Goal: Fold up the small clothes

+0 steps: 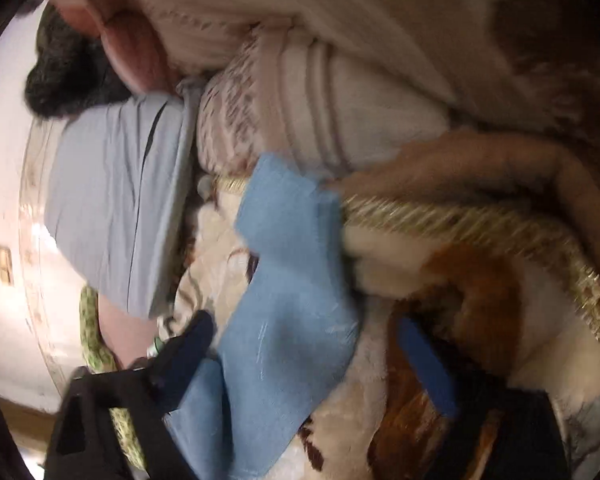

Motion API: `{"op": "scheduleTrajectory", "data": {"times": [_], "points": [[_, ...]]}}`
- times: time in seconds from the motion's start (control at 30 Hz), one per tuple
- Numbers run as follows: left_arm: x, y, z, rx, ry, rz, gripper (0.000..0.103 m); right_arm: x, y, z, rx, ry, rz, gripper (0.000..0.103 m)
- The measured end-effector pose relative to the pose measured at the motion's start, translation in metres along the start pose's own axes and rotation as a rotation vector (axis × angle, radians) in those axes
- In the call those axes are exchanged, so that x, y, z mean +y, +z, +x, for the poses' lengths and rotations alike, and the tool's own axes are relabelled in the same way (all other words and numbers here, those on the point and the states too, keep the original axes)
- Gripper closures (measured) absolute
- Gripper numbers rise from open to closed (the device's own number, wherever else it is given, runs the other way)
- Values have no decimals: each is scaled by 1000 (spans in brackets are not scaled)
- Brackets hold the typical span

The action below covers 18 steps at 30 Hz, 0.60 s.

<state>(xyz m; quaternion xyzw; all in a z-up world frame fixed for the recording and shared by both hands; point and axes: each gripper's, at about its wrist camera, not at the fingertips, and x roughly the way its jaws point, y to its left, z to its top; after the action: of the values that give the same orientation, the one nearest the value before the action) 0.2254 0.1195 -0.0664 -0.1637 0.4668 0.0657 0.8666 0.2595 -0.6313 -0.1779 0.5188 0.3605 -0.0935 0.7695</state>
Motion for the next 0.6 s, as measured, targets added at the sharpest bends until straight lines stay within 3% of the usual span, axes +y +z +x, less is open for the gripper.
{"op": "scheduleTrajectory", "data": {"times": [0.07,0.23,0.4,0.5,0.53,0.57,0.6], "points": [[2,-1,0,-9,0,9,19,8,-7,-10,10,-24,-67,47],[6,-5,12,24,-14,-20,19,13,3,-25,-51,-52,-95,47],[-3,-11,17,27,-22,-9,19,12,19,-1,-32,-141,-117,47],[-5,-11,18,32,-21,0,19,22,21,6,-66,-183,-159,48],[-4,-12,18,31,-20,-2,19,24,22,9,-56,-182,-168,51],[-3,-12,17,28,-23,-8,19,26,23,13,-46,-197,-184,75],[-1,-12,17,26,-29,-18,19,28,23,16,-33,-209,-197,89]]}}
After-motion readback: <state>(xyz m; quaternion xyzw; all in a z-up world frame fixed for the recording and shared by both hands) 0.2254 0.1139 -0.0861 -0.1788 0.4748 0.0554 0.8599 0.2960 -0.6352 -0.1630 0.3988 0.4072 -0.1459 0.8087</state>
